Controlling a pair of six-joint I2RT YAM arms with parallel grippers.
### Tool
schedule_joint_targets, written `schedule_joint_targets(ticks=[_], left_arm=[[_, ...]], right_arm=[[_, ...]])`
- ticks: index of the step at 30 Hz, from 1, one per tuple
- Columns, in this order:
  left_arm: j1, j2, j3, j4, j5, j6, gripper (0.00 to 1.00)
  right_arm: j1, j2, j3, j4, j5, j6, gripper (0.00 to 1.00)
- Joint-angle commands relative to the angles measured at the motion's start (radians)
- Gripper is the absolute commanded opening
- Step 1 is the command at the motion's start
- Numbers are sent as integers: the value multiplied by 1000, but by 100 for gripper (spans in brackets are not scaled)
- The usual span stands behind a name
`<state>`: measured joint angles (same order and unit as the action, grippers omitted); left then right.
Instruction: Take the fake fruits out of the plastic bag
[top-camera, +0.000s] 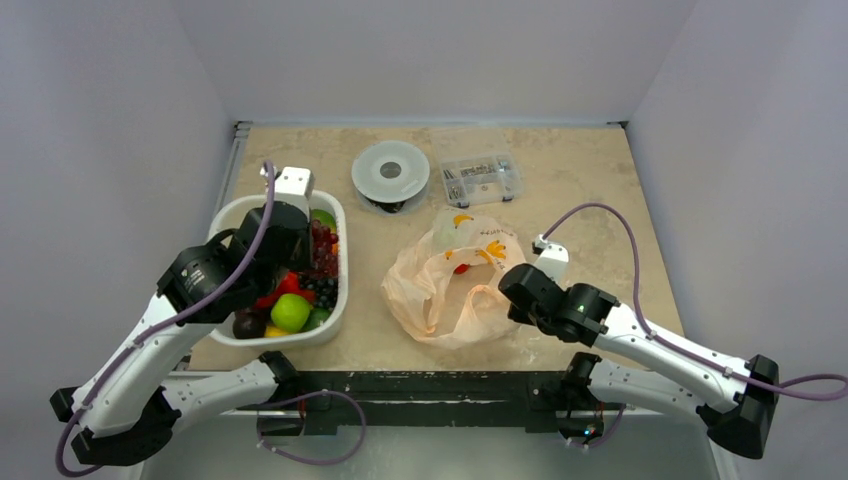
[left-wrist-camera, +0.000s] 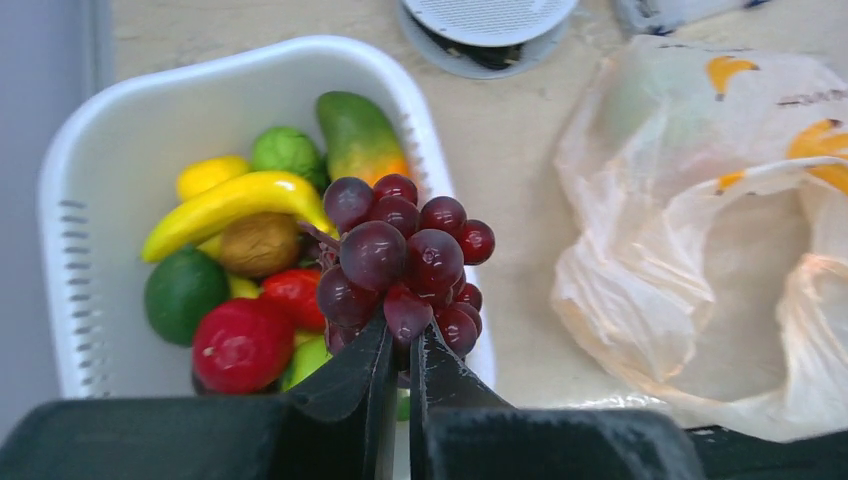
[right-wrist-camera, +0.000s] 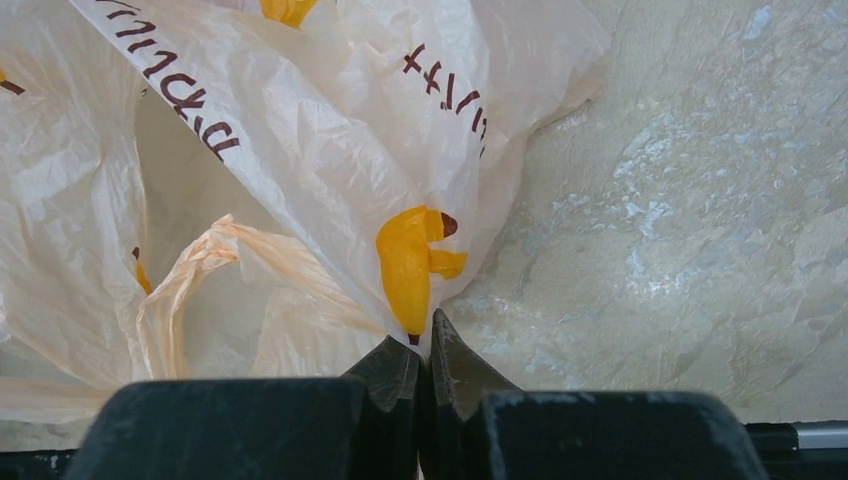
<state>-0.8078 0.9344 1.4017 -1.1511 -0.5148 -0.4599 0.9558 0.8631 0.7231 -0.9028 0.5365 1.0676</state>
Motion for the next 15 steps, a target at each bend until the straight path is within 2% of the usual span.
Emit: schedule_joint_targets(ticks=[1,7,9,15], left_arm=[[6,-44,-20,-60,-233,-18,0],[6,-40,-93,-95,-286,-132,0],[7,-37,-108,-118,-290,-182,10],[7,-68,-146,-127,-278,-232,55]], right_arm=[[3,4,37,13,21,-5,0],[4,18,36,28,19,-17,0],[3,23,39,26,22,-13,0],[3,42,57,31,18,-43,0]])
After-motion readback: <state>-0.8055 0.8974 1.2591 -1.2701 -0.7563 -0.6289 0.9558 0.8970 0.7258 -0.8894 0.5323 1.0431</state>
